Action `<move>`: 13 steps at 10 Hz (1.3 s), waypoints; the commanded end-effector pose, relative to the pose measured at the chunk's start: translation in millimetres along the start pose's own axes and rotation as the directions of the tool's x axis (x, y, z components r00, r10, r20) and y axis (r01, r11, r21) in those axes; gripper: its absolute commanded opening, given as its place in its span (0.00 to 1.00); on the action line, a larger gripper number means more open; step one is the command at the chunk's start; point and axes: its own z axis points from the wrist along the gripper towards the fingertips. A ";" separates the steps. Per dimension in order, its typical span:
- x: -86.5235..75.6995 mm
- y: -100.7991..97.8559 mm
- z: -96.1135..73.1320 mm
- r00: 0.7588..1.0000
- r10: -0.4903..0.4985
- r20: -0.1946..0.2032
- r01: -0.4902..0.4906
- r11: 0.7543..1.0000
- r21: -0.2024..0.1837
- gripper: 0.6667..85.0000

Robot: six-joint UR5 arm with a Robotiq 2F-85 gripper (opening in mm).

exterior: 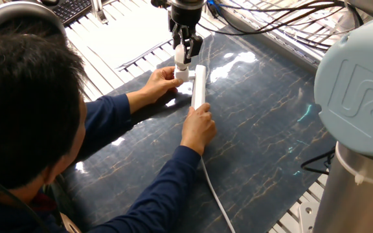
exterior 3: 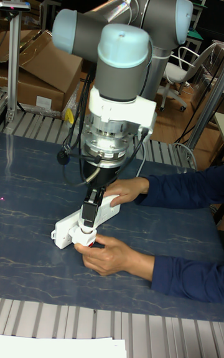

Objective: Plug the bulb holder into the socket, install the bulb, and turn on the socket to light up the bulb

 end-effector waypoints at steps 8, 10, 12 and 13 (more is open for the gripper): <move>4.8 -6.0 13.8 1.000 -0.008 -0.002 0.008 1.000 0.005 0.62; 4.8 -6.0 14.2 1.000 0.011 -0.003 -0.011 1.000 0.004 0.55; 5.0 -6.0 14.8 0.998 0.063 -0.008 -0.063 0.998 0.002 0.21; 5.0 -4.2 14.7 0.996 0.093 -0.009 -0.093 0.996 -0.005 0.01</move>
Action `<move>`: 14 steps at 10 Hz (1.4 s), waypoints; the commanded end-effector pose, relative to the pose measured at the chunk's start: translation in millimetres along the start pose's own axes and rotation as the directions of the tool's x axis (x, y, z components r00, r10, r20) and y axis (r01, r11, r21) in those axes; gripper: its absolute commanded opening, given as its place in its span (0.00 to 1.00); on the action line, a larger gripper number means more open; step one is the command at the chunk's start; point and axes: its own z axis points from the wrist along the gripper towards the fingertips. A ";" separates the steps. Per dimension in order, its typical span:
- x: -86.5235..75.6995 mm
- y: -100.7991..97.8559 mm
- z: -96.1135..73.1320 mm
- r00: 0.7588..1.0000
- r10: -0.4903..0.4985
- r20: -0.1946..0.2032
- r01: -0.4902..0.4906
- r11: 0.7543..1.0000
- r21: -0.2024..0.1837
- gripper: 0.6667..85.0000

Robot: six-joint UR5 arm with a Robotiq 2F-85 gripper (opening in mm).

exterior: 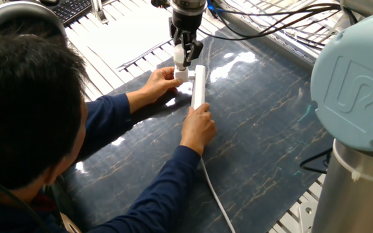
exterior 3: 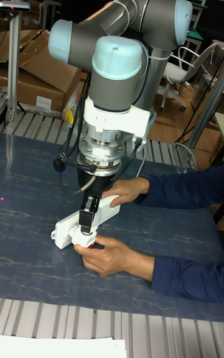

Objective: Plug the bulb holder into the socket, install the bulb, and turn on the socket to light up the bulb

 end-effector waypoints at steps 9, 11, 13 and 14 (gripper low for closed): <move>-4.6 8.9 -1.2 0.964 0.265 -0.013 -0.265 0.963 -0.053 0.00; -8.3 10.4 -3.2 0.941 0.338 -0.017 -0.338 0.939 -0.064 0.00; -8.0 13.8 -3.8 0.913 0.407 -0.032 -0.408 0.910 -0.074 0.00; -6.9 14.3 -3.7 0.898 0.439 -0.039 -0.440 0.895 -0.073 0.00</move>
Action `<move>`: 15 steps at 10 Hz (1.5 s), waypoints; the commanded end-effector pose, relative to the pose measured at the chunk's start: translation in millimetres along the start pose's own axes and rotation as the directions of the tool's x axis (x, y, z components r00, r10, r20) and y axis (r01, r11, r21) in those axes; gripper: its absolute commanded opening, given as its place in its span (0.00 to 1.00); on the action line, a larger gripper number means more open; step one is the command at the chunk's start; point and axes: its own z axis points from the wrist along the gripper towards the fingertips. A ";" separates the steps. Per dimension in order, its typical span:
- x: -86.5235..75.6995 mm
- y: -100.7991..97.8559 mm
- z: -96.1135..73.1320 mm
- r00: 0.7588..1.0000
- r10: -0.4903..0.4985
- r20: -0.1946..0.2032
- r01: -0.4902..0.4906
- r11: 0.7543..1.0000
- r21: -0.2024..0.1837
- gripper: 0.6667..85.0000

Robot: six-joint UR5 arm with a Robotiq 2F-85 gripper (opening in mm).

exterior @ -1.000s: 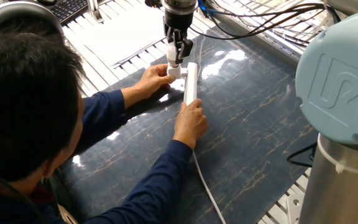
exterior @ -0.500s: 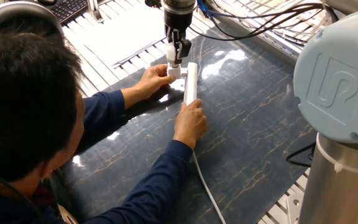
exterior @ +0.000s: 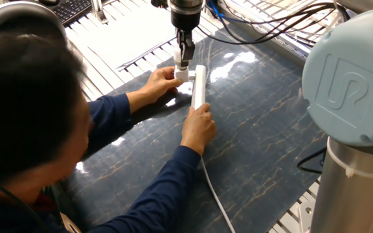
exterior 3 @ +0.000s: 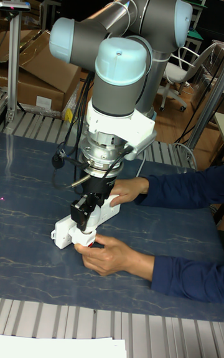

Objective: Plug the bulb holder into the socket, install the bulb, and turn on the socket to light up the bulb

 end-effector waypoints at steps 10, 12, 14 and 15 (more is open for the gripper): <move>-0.3 10.7 0.5 0.891 0.452 -0.031 -0.453 0.890 -0.047 0.00; -2.4 14.1 -1.5 0.833 0.551 -0.049 -0.553 0.831 -0.057 0.00; -4.6 14.9 -1.3 0.795 0.604 -0.057 -0.607 0.793 -0.060 0.00; -7.6 15.4 0.4 0.764 0.643 -0.056 -0.645 0.761 -0.069 0.00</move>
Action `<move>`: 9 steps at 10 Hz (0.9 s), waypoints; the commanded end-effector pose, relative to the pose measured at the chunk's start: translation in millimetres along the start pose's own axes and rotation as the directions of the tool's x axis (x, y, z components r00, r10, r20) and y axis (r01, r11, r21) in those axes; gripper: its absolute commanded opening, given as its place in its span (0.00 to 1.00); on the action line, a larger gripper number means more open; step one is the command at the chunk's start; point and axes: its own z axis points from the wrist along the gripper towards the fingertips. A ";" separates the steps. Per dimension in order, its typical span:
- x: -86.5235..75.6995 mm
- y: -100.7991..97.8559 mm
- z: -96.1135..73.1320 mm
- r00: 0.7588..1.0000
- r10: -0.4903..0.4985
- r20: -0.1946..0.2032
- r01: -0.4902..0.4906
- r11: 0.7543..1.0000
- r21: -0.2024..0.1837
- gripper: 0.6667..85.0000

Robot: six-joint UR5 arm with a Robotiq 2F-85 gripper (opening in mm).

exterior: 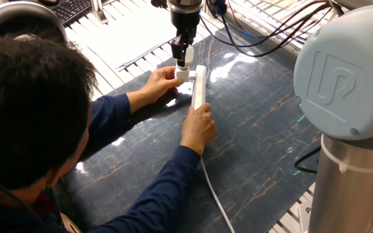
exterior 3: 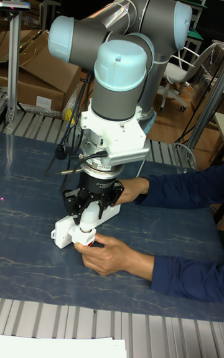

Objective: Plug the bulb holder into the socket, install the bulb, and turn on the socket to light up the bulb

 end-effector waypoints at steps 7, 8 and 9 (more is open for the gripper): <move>-9.3 14.2 2.5 0.950 0.312 -0.012 -0.312 0.947 -0.079 0.01; -9.4 15.0 2.2 0.943 0.334 -0.017 -0.334 0.939 -0.079 0.02; -9.5 14.9 1.7 0.939 0.343 -0.021 -0.343 0.936 -0.073 0.03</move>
